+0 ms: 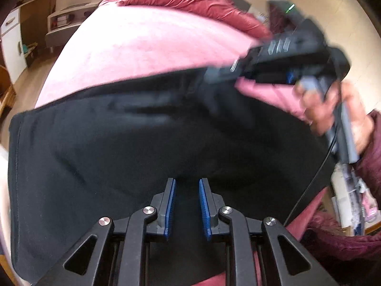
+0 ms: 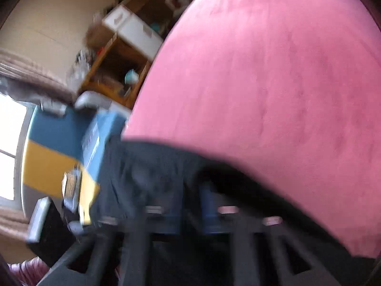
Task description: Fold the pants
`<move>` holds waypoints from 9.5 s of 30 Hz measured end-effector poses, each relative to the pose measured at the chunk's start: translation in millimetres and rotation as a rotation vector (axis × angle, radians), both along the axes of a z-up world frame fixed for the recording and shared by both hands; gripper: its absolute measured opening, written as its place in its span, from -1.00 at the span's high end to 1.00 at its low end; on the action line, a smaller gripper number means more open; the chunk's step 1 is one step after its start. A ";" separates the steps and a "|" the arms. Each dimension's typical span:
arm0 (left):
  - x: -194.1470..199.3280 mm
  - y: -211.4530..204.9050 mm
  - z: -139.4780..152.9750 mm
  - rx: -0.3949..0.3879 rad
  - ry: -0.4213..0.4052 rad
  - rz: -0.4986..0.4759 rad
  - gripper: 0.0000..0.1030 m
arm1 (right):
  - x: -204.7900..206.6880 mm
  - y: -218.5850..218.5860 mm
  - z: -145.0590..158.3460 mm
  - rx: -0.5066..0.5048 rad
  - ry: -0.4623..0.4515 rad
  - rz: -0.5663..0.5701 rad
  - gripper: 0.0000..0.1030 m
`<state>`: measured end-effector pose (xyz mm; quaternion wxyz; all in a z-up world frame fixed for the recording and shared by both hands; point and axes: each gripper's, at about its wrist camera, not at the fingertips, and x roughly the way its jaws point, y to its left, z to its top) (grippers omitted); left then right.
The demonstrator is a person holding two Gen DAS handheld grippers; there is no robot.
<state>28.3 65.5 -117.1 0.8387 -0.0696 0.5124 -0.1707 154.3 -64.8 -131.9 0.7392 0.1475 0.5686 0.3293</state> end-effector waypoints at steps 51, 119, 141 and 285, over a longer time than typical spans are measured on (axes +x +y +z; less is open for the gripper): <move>-72.7 170.2 24.1 0.041 0.063 0.533 0.57 | -154.7 -29.7 7.7 -0.164 -0.121 0.094 0.04; -70.2 197.2 51.2 0.030 -0.002 0.604 0.52 | -200.3 -19.2 -2.7 -0.058 -0.073 0.186 0.02; -8.7 -36.6 17.8 0.051 0.057 -0.024 0.44 | -296.4 -483.1 -10.0 0.068 0.016 -1.307 0.08; -102.4 227.4 -29.0 -0.529 0.371 0.967 0.33 | -122.2 -87.3 -6.5 -0.408 -0.180 -0.098 -0.11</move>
